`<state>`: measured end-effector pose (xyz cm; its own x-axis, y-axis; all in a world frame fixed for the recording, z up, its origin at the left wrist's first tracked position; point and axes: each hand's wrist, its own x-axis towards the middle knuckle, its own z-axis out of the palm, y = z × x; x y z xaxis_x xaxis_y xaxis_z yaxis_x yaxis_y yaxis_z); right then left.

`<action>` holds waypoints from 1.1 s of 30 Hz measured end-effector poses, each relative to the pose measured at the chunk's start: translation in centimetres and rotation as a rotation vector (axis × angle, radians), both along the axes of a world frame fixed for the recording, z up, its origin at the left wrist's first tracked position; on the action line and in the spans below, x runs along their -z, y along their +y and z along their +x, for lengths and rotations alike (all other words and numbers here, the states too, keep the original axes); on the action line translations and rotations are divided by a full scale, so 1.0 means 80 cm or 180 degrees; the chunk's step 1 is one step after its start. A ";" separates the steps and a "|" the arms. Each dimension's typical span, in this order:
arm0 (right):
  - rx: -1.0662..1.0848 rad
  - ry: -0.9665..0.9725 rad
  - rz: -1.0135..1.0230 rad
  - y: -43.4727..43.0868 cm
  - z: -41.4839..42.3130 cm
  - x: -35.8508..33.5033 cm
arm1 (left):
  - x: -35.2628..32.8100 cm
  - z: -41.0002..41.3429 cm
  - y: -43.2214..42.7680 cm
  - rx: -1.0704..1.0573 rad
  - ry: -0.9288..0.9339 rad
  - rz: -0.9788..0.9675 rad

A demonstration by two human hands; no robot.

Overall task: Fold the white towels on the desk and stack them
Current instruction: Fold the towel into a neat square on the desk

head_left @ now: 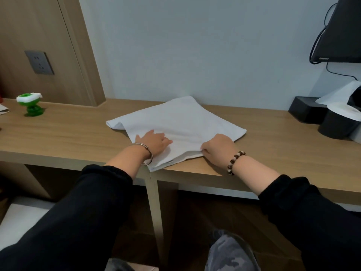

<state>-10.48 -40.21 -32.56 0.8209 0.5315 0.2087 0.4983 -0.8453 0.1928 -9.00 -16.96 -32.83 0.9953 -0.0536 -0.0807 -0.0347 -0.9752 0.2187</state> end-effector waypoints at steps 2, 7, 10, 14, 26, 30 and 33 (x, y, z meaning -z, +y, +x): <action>-0.0210 -0.0171 0.0013 0.020 -0.015 0.003 | -0.004 -0.003 -0.005 -0.0134 -0.0088 -0.0252; -0.0561 0.0254 0.0629 0.033 -0.019 0.012 | 0.033 -0.022 -0.016 -0.0260 -0.0512 -0.0145; -0.0447 0.0410 0.0739 0.017 -0.008 0.016 | 0.043 -0.024 -0.011 -0.0023 -0.0387 0.0299; 0.0143 0.0948 0.0301 -0.030 0.008 0.007 | 0.042 -0.025 -0.009 0.0075 -0.0189 0.0569; 0.1058 0.1435 -0.0210 -0.074 0.007 -0.011 | 0.041 -0.025 -0.010 0.0115 -0.0188 0.0641; 0.0963 0.1566 0.0544 -0.046 0.010 -0.033 | 0.043 -0.025 -0.006 0.0276 -0.0179 0.0664; 0.0611 0.1307 0.1164 0.006 0.012 -0.030 | 0.044 -0.025 -0.005 0.0302 -0.0211 0.0678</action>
<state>-9.48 -39.76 -30.14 0.9479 0.3186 -0.0052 0.3019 -0.9031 -0.3054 -11.03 -17.38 -36.38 0.9901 -0.1359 -0.0349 -0.1359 -0.9907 0.0025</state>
